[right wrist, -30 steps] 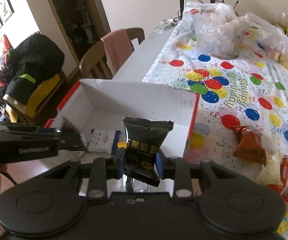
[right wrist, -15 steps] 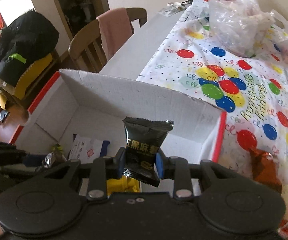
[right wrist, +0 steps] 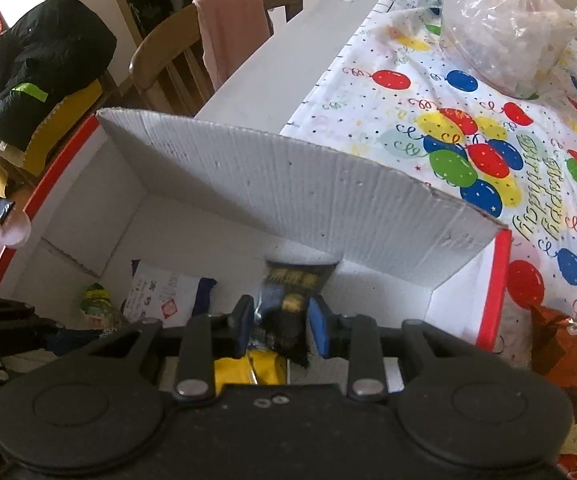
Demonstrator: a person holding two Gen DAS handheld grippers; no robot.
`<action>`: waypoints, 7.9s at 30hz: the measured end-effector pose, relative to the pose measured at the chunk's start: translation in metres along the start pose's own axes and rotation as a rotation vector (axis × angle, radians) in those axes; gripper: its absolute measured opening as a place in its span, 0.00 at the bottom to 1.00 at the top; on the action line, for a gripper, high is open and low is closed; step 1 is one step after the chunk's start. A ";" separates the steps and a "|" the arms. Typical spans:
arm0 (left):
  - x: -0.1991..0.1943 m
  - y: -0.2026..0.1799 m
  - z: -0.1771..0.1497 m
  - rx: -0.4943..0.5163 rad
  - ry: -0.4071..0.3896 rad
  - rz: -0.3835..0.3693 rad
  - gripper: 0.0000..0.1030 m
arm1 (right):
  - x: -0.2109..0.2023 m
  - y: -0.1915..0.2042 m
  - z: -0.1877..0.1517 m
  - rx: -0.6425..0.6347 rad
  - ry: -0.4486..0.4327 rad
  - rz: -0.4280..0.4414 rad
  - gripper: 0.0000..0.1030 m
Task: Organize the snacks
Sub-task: 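Open both tools to drop the black candy and M&M's bag into the box, then move both open tools back over the snacks on the table, then grasp the yellow Minion yogurt tube with the right tool while the left tool grasps the teal candy, then carry the yogurt tube and teal candy with both tools over the box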
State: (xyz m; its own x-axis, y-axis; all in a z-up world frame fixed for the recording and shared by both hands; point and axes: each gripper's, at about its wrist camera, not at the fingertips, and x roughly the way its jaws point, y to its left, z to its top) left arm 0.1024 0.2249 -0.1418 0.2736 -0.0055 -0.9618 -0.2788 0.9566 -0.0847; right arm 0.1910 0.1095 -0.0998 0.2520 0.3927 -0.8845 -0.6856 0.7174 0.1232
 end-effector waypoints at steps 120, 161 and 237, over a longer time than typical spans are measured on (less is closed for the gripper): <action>0.022 -0.311 -0.008 -0.024 -0.068 -0.118 0.80 | -0.096 -0.279 -0.250 0.488 -0.028 -0.230 0.52; 0.022 -0.314 -0.026 -0.024 -0.077 -0.097 0.12 | -0.146 -0.281 -0.272 0.432 -0.106 -0.140 0.48; -0.051 0.022 0.014 -0.077 -0.217 0.005 0.12 | -0.048 0.015 -0.038 -0.153 -0.121 0.009 0.48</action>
State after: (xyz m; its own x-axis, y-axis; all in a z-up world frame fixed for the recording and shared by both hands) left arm 0.0955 0.2508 -0.0909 0.4611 0.0694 -0.8846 -0.3473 0.9315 -0.1080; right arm 0.1431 0.0796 -0.0726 0.3194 0.4715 -0.8220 -0.7817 0.6214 0.0527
